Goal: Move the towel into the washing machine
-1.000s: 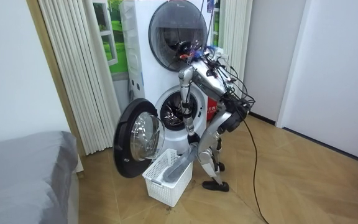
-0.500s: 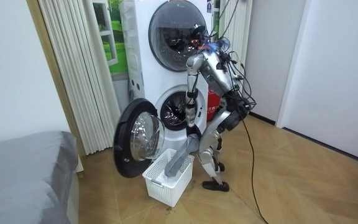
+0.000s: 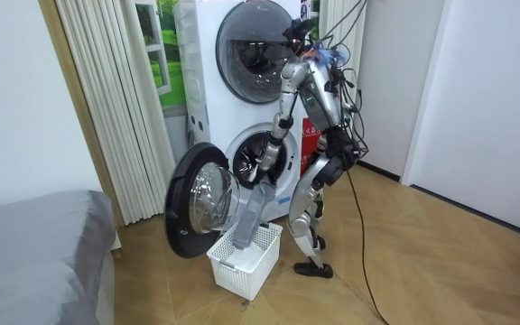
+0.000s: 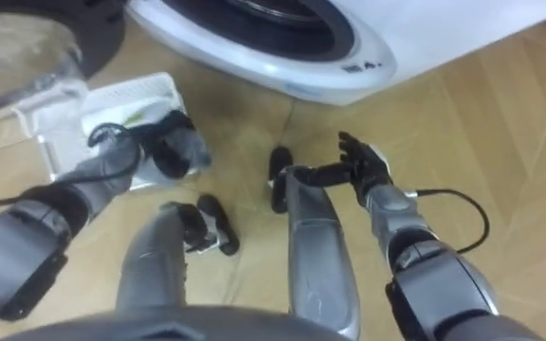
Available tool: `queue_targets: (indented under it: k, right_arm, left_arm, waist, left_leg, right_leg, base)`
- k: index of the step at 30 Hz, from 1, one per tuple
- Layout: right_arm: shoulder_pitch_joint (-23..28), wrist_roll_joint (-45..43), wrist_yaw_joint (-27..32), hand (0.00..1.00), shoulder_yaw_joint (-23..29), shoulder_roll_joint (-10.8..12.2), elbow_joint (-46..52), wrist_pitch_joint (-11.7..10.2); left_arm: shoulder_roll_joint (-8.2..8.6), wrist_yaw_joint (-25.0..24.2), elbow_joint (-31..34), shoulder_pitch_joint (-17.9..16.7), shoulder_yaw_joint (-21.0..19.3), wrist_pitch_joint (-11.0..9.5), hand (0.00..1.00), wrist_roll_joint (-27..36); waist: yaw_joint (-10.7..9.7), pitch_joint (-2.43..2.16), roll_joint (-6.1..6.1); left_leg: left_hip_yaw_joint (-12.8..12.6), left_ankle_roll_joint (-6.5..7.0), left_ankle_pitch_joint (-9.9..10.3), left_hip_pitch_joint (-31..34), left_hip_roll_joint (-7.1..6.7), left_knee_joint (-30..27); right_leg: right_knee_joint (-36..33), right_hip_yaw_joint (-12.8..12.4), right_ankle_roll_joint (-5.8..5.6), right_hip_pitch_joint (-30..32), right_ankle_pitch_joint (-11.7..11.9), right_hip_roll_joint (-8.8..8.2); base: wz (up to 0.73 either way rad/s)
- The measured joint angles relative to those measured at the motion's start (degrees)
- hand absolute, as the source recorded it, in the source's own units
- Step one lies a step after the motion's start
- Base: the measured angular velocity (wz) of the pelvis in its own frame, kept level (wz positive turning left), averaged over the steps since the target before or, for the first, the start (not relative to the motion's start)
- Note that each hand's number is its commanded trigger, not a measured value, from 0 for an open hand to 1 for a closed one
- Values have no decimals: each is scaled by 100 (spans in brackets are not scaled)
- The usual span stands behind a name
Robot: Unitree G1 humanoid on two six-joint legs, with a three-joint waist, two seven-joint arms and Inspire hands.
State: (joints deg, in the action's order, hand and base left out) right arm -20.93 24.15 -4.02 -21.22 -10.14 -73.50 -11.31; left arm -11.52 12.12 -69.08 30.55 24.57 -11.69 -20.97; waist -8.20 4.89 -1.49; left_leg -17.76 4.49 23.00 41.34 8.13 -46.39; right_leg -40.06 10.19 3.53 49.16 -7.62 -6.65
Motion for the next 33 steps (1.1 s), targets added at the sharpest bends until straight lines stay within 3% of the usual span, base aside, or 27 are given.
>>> queue_targets:
  k: [5,11,16,21,25,28,33]
  right_arm:
    - [105,-72,80,0,-4,23,51,-111]
    - [135,-215,56,0,-4,30,105,-134]
    - [239,-295,-11,0,-2,87,233,-132]
    - [270,-595,-103,0,0,178,293,-150]
    - [375,-1061,-183,0,10,199,693,-162]
    - [382,-1285,-280,0,11,198,896,-169]
    - [436,-1452,-420,0,-3,178,1093,-169]
  left_arm:
    - [-45,347,578,-181,-423,-278,100,905]
    - [11,-19,1028,-387,-413,-338,100,2789]
    - [157,-790,1396,-819,-411,-345,100,4220]
    - [241,-1563,1468,-904,-408,-336,100,5459]
    - [244,-2181,1772,-1060,-408,-332,100,6625]
    - [288,-2528,1936,-1141,-396,-298,100,7279]
    - [273,-2881,2253,-1216,-369,-238,100,7808]
  waist:
    - [110,0,-28]
    - [234,-8,-17]
    - [351,-63,61]
    - [358,-85,100]
    - [409,-140,187]
    - [407,-143,191]
    - [456,-150,179]
  left_leg:
    - [21,-30,-24,-260,-8,153]
    - [57,-82,-62,-535,-66,361]
    - [68,-104,-115,-740,-92,548]
    - [216,-109,-120,-700,-86,476]
    - [256,-96,-128,-765,-98,484]
    - [294,-99,-130,-790,-96,482]
    - [307,-107,-134,-795,-78,487]
  right_leg:
    - [85,136,20,-273,-22,-34]
    - [210,178,14,-538,-50,-45]
    - [330,213,4,-736,-48,-36]
    - [387,397,10,-845,-55,-70]
    - [440,440,6,-943,-53,-82]
    - [461,489,6,-1001,-52,-86]
    - [447,496,11,-1017,-52,-60]
  base:
    - [0]
    - [3]
    - [2]
    - [12]
    - [6]
    - [6]
    - [1]
